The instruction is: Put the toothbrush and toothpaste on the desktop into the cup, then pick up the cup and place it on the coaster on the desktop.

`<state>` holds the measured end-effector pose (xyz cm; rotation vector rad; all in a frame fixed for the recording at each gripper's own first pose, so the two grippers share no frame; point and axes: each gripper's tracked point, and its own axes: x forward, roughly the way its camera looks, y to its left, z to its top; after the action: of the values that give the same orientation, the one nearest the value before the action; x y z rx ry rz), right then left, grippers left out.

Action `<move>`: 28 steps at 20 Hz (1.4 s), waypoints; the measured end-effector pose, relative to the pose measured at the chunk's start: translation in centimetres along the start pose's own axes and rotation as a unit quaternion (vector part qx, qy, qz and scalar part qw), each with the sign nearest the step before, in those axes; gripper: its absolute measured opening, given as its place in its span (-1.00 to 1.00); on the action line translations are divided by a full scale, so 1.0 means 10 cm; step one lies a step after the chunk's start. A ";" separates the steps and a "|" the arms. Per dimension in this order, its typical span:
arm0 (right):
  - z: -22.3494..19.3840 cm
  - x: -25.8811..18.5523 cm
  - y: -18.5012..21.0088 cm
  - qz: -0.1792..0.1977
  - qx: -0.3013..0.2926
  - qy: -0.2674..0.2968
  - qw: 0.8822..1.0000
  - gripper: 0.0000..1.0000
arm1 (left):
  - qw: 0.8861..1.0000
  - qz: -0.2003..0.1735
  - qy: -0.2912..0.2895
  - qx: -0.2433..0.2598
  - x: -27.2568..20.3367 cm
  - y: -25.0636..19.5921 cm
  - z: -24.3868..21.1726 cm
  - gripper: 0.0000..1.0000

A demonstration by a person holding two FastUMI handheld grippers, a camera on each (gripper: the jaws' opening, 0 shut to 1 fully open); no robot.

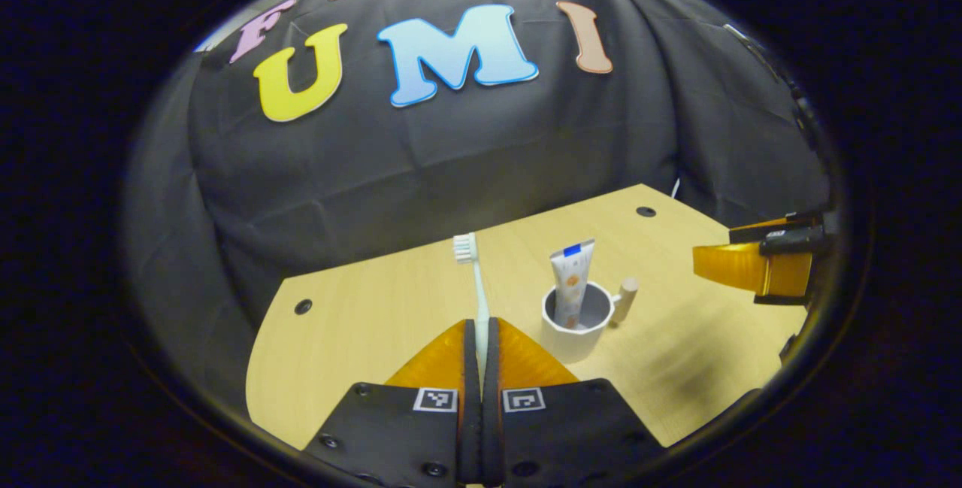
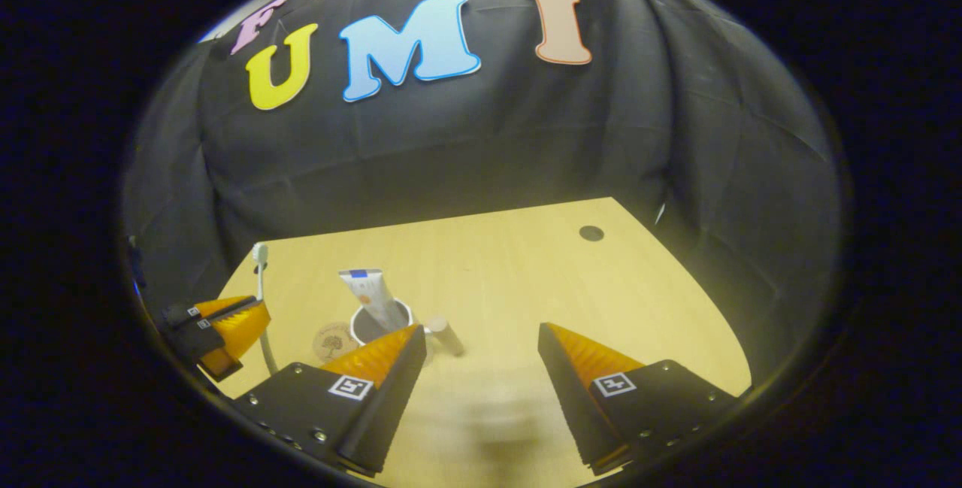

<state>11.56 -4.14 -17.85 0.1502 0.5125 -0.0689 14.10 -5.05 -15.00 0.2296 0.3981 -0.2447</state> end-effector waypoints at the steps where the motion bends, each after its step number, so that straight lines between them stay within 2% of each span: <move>1: -0.01 -0.02 -0.05 -0.006 0.003 0.002 1.000 0.82 | 1.000 -0.003 -0.017 0.005 0.00 -0.04 0.10 -0.84; 8: -0.21 -0.13 -0.25 -0.042 0.004 0.028 0.999 0.82 | 0.991 -0.043 -0.121 0.046 0.17 -0.43 0.73 -0.85; 14: -0.35 -0.30 -0.57 -0.078 0.018 0.051 0.996 0.81 | 0.978 -0.075 -0.180 0.070 0.40 -0.80 0.99 -0.85; 21: -0.54 -0.53 -0.87 -0.110 0.015 0.079 0.991 0.82 | 0.973 -0.076 -0.202 0.086 0.69 -0.96 0.76 -0.84; 28: -0.62 -0.57 -0.92 -0.114 0.003 0.096 0.989 0.82 | 0.977 -0.062 -0.191 0.075 0.81 -0.92 0.49 -0.84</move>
<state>2.64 -12.08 -21.53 0.1029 0.7209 -0.2817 20.49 -16.60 -15.54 0.2989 0.0118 -0.4341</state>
